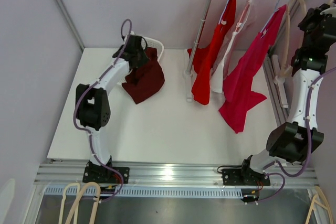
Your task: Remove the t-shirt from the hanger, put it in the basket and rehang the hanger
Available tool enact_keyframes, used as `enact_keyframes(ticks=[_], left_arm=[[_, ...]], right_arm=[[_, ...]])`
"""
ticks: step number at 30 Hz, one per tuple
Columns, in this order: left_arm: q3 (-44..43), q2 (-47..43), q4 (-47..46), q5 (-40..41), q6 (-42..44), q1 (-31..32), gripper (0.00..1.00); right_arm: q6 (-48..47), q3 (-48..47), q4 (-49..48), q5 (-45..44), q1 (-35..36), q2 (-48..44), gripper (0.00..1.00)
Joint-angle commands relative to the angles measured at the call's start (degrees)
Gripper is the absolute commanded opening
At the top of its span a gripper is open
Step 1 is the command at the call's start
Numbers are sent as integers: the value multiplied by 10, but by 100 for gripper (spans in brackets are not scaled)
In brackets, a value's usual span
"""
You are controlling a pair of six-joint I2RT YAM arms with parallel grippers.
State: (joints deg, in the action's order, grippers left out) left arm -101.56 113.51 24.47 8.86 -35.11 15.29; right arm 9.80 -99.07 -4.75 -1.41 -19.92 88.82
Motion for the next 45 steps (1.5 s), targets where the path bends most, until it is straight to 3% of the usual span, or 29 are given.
enact_keyframes(ticks=[1, 6, 8, 9, 10, 11, 12, 18, 23, 28, 45], left_arm=[[58, -15, 3, -22, -98, 0, 1], [85, 4, -11, -36, -99, 1, 1], [97, 8, -30, -47, -93, 0, 28], [95, 9, -41, -51, -92, 0, 49], [101, 11, -49, -53, -90, 0, 83], [98, 11, -60, -49, -91, 1, 97], [96, 9, -64, -46, -89, 4, 100], [50, -45, -63, 32, -28, 26, 100], [52, -117, -87, 23, 22, 28, 99], [86, -181, -146, -4, 48, 29, 100], [89, -195, -175, -54, 97, 29, 100]], right_arm=[[1, 5, -82, 47, -13, -13, 0], [14, -9, -85, 50, -22, -8, 0], [23, -21, -77, 56, -27, 6, 0], [26, -25, -78, 61, -28, 9, 0], [29, -26, -83, 66, -28, 14, 0], [30, -25, -89, 68, -28, 16, 0], [31, -26, -90, 66, -28, 18, 0], [28, -46, -104, 54, -30, 43, 0], [21, -114, -84, 57, -31, 84, 0], [40, -122, -121, 76, -34, 112, 0], [44, -189, -83, 101, -34, 210, 0]])
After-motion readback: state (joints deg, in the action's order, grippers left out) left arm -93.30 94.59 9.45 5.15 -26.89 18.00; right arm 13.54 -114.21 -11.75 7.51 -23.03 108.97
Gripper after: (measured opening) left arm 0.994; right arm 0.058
